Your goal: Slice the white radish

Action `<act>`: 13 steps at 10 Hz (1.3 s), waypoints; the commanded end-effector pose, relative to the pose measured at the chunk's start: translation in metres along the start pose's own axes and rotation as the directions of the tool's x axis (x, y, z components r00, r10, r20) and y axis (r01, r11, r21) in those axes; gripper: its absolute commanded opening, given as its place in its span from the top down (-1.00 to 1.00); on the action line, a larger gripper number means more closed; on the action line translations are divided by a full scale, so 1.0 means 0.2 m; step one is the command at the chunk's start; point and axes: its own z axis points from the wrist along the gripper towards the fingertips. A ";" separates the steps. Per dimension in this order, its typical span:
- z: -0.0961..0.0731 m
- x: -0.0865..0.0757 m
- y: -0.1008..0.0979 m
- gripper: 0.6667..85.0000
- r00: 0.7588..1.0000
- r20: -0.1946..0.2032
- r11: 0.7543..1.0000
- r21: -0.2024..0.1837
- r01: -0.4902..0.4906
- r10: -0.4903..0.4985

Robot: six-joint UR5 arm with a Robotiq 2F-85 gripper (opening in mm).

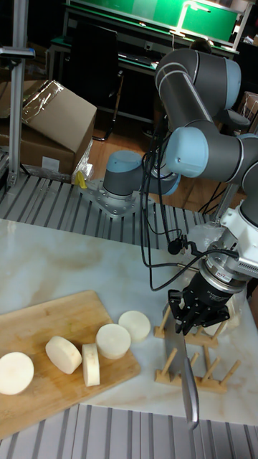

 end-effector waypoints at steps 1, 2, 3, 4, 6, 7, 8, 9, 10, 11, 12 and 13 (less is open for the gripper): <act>-0.07 -0.01 0.05 0.57 1.000 -0.011 1.000 -0.005 -0.003 0.003; -0.11 -0.02 0.07 0.57 1.000 -0.016 1.000 -0.015 -0.005 0.005; -0.17 -0.04 0.08 0.57 1.000 -0.027 0.999 -0.036 0.000 -0.001; -0.23 -0.07 0.07 0.57 0.999 -0.031 0.998 -0.067 0.015 -0.017; -0.26 -0.17 -0.05 0.92 1.000 -0.006 0.998 -0.056 0.012 -0.013; -0.26 -0.19 -0.11 0.98 1.000 -0.008 0.999 -0.041 0.014 -0.014; -0.28 -0.22 -0.17 0.98 1.000 -0.010 0.998 -0.047 0.029 -0.030; -0.28 -0.27 -0.24 0.98 0.998 -0.006 0.997 -0.055 0.057 -0.057; -0.27 -0.31 -0.30 0.98 0.998 -0.001 0.997 -0.050 0.061 -0.061; -0.27 -0.34 -0.34 0.98 1.000 0.006 0.998 -0.049 0.026 -0.026; -0.28 -0.33 -0.37 0.98 1.000 0.003 0.999 -0.046 -0.005 0.005; -0.29 -0.33 -0.43 0.98 1.000 0.020 0.999 -0.040 -0.004 0.005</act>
